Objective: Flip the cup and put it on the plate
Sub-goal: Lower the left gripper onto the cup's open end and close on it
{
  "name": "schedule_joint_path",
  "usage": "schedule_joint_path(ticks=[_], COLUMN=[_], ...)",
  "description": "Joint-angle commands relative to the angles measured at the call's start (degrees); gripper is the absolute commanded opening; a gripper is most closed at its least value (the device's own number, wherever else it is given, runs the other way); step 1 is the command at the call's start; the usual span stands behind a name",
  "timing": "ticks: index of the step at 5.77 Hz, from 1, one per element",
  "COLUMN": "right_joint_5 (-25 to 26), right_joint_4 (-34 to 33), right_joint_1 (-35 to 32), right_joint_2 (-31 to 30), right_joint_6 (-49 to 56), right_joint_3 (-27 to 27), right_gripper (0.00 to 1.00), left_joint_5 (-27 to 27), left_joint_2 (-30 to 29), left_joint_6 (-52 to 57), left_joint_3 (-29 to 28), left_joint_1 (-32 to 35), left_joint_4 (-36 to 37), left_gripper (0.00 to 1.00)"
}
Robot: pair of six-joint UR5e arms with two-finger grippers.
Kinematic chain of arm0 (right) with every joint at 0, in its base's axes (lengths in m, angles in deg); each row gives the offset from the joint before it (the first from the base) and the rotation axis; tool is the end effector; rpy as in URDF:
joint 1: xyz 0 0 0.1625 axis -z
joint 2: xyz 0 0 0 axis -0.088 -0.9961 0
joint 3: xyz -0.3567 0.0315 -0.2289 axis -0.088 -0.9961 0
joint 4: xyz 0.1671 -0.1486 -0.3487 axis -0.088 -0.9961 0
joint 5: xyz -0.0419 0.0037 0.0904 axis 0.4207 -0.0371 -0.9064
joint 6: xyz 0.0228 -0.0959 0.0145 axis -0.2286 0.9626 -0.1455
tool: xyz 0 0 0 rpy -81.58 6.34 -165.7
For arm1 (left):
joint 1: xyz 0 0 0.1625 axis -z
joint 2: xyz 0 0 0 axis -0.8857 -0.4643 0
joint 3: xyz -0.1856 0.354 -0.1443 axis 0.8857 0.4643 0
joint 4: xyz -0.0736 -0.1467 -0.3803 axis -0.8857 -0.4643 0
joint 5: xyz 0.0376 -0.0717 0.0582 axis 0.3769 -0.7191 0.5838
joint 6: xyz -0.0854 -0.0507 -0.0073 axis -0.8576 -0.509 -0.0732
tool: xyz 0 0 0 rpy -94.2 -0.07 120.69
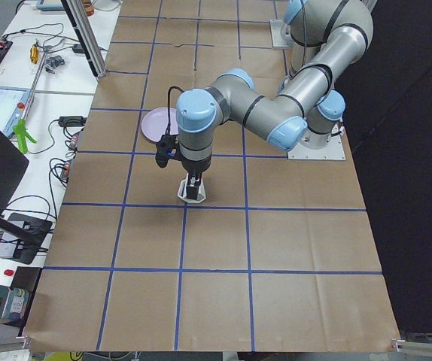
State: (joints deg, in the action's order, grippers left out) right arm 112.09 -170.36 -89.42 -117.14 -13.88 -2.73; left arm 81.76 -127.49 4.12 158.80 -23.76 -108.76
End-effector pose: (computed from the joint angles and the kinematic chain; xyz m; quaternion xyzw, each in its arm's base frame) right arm 0.0781 -0.5335 0.4961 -0.0193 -0.9988 -0.0426 0.0135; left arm 0.3995 -0.4959 0.4544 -0.0594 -0.9979 0.0252 0.0107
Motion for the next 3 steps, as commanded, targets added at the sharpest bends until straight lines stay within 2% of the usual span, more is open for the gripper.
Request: schedule_joint_path(ticks=[1,3], right_joint_5=[0.0,0.0], right_joint_4=[0.0,0.0], right_joint_1=[0.0,0.0], right_joint_2=[0.0,0.0], right_joint_6=[0.0,0.0], right_joint_3=[0.0,0.0], right_gripper=[1.0,1.0], left_joint_5=[-9.01,-18.69], left_joint_2=[-5.01,-14.31], left_joint_6=[0.22,4.86], left_joint_3=[-0.24,-0.77], left_joint_1=[-3.74,-8.75], left_joint_4=[-5.6,-11.93], left_gripper=[0.99,0.99])
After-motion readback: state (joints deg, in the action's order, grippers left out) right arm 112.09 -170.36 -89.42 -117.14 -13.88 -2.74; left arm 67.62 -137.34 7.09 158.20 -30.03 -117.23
